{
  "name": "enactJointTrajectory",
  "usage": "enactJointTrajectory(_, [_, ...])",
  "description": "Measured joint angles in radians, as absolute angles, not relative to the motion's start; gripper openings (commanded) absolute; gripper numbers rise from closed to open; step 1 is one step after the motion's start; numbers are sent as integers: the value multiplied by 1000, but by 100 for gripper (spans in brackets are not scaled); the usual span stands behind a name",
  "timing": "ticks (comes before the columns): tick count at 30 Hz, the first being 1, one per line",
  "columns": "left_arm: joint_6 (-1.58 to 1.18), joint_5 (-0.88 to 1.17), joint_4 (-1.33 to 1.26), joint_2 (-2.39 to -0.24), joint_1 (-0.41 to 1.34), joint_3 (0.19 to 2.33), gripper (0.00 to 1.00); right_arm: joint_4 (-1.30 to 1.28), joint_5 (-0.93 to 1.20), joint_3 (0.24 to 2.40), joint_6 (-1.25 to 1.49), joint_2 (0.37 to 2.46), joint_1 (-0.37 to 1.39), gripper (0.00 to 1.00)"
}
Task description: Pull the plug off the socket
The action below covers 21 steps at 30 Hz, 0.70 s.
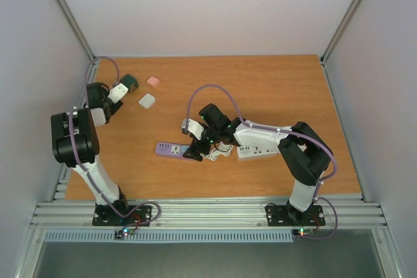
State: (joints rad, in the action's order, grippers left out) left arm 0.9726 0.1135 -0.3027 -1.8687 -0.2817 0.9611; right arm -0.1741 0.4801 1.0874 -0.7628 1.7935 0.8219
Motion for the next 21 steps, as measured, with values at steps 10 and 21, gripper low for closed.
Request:
enactJointTrajectory(10, [1026, 78, -379, -1885, -247, 927, 83, -175, 478, 1087, -763, 1794, 822, 99])
enactJointTrajectory(21, [1029, 147, -355, -1810, -247, 850, 85, -177, 478, 1087, -763, 1794, 822, 99])
